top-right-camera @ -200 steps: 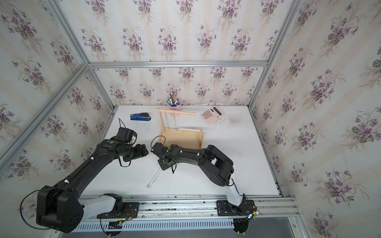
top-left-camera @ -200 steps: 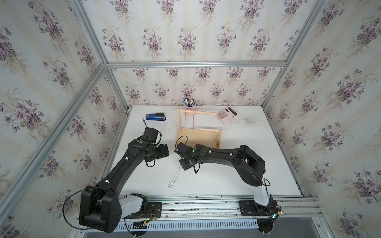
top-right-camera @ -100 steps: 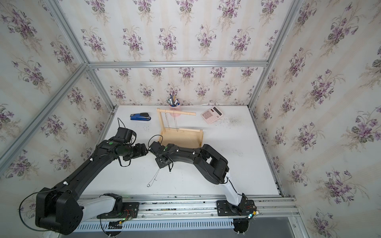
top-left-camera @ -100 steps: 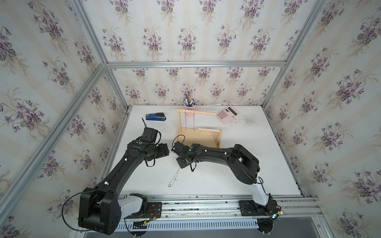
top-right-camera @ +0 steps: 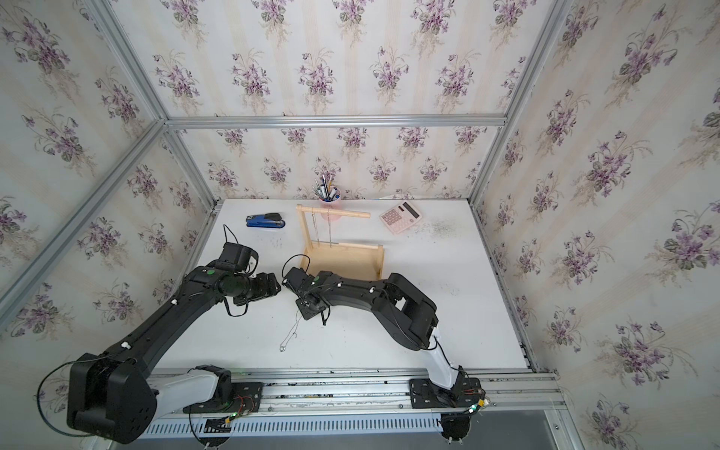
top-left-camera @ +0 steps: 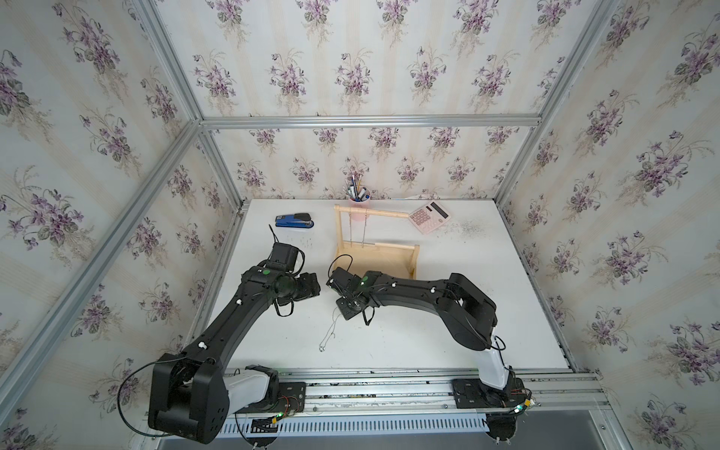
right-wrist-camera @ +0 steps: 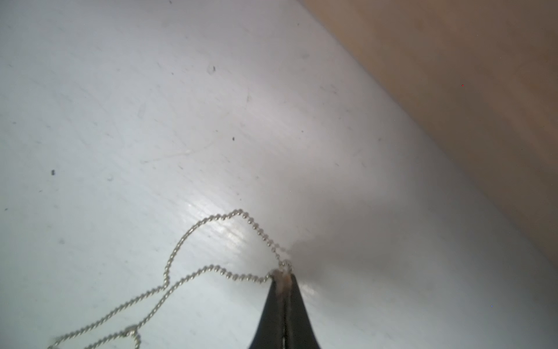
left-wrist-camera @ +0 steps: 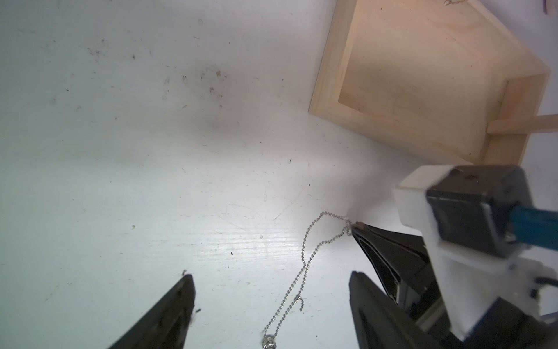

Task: Hang the necklace on the jewelry display stand
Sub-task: Pick up the necklace from the center of the board.

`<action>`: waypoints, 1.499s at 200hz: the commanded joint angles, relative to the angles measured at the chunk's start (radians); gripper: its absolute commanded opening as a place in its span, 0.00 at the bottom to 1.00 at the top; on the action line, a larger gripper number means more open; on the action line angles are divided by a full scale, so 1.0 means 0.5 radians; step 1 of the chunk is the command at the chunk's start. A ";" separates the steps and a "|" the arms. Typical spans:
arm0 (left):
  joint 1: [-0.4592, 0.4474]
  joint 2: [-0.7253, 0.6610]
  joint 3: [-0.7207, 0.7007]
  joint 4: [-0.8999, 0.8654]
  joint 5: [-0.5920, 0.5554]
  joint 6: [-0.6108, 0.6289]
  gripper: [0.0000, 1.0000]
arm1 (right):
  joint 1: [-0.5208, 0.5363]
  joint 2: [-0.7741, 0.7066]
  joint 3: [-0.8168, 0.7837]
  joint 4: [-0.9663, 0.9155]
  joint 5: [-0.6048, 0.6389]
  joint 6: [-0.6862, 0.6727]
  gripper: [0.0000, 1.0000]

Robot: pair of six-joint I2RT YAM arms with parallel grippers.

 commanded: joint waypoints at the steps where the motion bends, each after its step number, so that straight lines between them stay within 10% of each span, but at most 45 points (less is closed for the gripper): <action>1: -0.001 0.000 -0.003 0.042 0.014 -0.006 0.82 | 0.003 -0.124 -0.007 -0.013 0.055 0.002 0.00; 106: 0.000 0.024 -0.016 0.074 0.084 -0.011 0.79 | 0.011 -0.330 -0.035 -0.011 0.035 0.039 0.00; 211: -0.004 -0.458 -0.186 0.976 0.980 0.035 0.79 | 0.012 -0.601 0.478 -0.519 0.101 -0.192 0.00; 300: -0.083 -0.495 0.151 1.021 1.380 0.175 0.64 | 0.057 -0.598 1.059 -0.902 0.258 -0.360 0.00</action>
